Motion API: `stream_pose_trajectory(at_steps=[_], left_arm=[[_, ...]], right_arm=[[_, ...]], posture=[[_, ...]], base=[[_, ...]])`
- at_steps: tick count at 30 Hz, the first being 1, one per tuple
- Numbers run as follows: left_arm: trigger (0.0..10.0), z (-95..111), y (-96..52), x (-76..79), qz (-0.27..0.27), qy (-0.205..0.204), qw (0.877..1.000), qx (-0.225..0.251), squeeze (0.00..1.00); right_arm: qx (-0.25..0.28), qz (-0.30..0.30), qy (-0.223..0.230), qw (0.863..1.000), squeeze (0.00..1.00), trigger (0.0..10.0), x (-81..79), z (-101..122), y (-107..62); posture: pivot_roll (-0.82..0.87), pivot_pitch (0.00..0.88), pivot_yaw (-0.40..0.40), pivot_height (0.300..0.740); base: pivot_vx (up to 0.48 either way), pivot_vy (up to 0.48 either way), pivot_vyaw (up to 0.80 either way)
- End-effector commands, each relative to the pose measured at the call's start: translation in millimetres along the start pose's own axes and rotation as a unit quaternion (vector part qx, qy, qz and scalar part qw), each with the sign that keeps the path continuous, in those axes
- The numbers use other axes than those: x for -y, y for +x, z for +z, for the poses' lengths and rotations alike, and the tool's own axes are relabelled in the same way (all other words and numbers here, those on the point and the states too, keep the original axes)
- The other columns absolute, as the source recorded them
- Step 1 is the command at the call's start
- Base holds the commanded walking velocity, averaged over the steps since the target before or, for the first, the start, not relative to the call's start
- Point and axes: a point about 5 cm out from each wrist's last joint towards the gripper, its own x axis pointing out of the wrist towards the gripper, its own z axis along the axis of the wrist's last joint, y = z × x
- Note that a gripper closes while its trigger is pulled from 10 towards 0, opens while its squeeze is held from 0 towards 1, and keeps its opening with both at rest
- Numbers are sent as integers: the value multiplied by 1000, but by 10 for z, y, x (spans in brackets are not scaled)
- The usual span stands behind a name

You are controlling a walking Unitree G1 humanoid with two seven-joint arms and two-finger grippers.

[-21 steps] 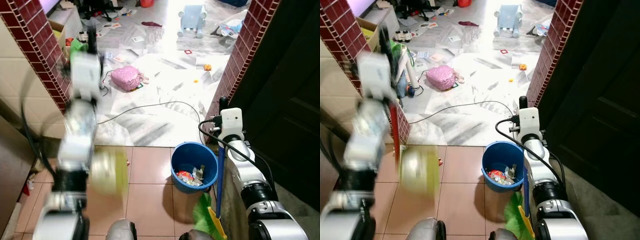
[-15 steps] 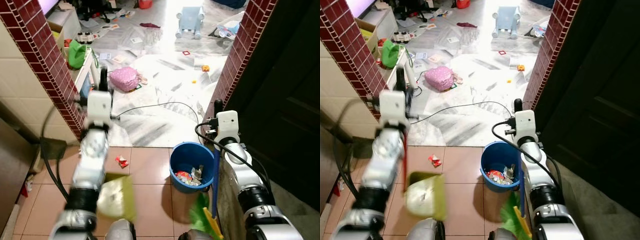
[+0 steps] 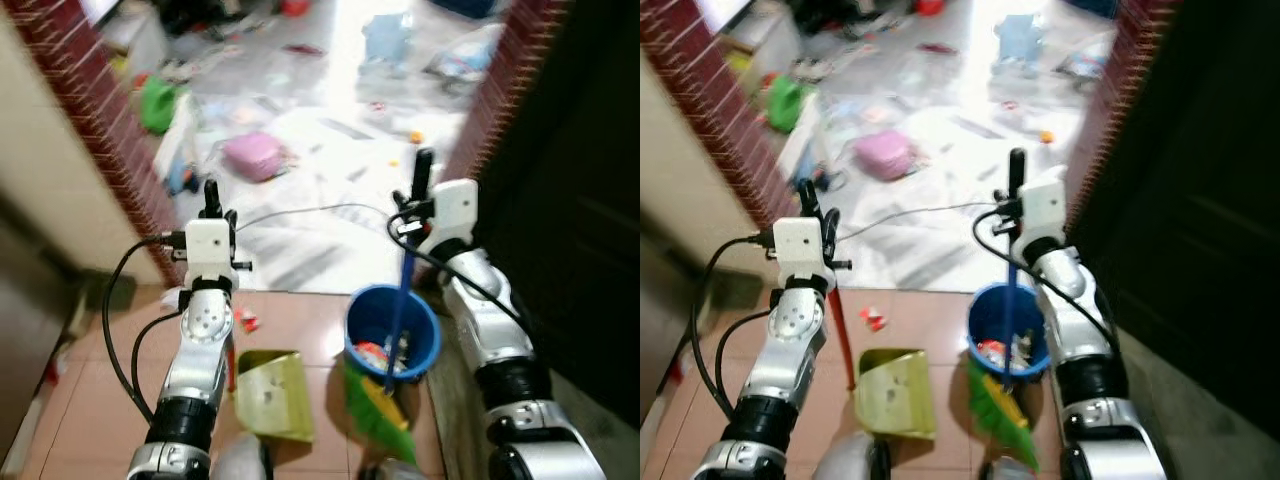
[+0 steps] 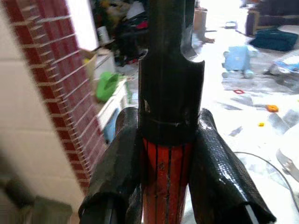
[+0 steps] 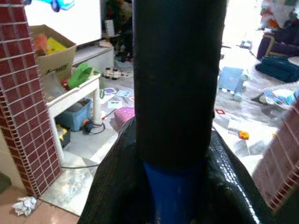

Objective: Sweep floor

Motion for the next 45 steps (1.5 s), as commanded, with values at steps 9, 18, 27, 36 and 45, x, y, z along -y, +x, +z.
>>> stream_pose_trajectory(at_steps=[9,18,27,36,45], left_arm=[[10000,106,63,-63,24,1,999,21,0],[10000,214,59,-149,18,-23,998,53,0],[10000,222,56,-147,17,-28,998,53,0],[10000,232,66,-149,22,-36,998,50,0],[10000,280,95,-181,39,-32,997,53,0]], right_arm=[[57,4,-22,998,0,10000,-90,241,48],[79,-47,-81,992,0,10000,-21,311,40],[85,-49,-90,991,0,10000,-38,332,53],[82,-53,-91,991,0,10000,-38,323,67],[79,-52,-88,992,0,10000,-34,315,76]], posture=[[-70,0,4,740],[-68,0,-1,740],[-68,0,-3,740],[-67,0,-2,740],[-67,0,-1,740]], base=[[0,480,570],[63,0,45],[390,0,44],[393,248,0],[291,378,0]])
